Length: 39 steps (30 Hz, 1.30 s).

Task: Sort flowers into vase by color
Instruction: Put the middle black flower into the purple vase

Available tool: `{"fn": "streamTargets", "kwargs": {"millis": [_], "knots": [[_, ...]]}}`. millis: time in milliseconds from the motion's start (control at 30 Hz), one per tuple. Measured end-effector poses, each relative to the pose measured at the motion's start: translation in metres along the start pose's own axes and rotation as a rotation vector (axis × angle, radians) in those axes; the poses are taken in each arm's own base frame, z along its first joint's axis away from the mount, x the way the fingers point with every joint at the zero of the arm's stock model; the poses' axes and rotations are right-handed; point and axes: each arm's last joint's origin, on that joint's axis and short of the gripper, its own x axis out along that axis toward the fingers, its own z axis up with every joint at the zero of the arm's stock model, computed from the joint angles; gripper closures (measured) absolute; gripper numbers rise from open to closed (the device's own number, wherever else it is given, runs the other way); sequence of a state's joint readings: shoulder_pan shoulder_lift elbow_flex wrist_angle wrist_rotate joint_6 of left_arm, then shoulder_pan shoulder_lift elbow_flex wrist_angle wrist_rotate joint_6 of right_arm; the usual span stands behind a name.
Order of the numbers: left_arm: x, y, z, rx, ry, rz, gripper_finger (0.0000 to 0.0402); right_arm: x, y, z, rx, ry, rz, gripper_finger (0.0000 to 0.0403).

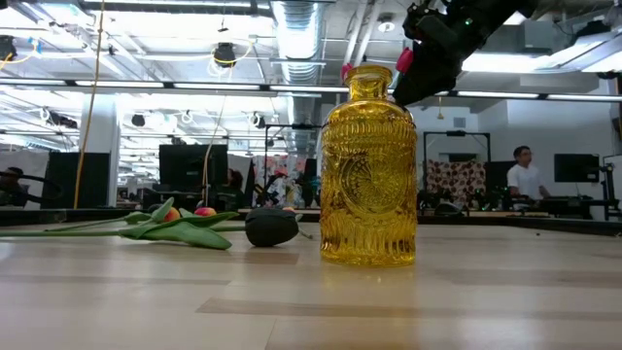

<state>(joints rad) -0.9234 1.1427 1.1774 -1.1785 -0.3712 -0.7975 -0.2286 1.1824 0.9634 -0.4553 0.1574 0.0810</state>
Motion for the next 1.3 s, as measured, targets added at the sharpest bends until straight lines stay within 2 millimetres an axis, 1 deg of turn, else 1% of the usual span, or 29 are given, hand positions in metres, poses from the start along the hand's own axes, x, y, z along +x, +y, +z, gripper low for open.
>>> {"fn": "streamTargets", "kwargs": {"millis": [233,633,900,1067,1300], "knots": [[-0.0002,0.0008,-0.0036,-0.001,0.071,-0.028,0.018,0.0,0.0,0.0,0.0,0.0,0.0,0.0157],[-0.0002,0.0015,-0.003,0.02,0.05,-0.006,0.018,0.0,0.0001,-0.0001,-0.002,0.001,0.0,0.0157],[-0.0007,0.0033,-0.0022,0.117,0.014,0.029,0.018,0.0,0.0001,0.0,-0.002,0.001,0.0,0.0157],[-0.0069,0.0079,-0.0026,0.092,-0.02,0.026,0.018,0.0,0.0001,-0.0001,-0.002,0.001,0.0,0.0157],[-0.008,0.0082,-0.0023,0.095,-0.026,0.017,0.018,0.0,0.0,-0.0001,-0.002,0.001,0.0,0.0157]]}}
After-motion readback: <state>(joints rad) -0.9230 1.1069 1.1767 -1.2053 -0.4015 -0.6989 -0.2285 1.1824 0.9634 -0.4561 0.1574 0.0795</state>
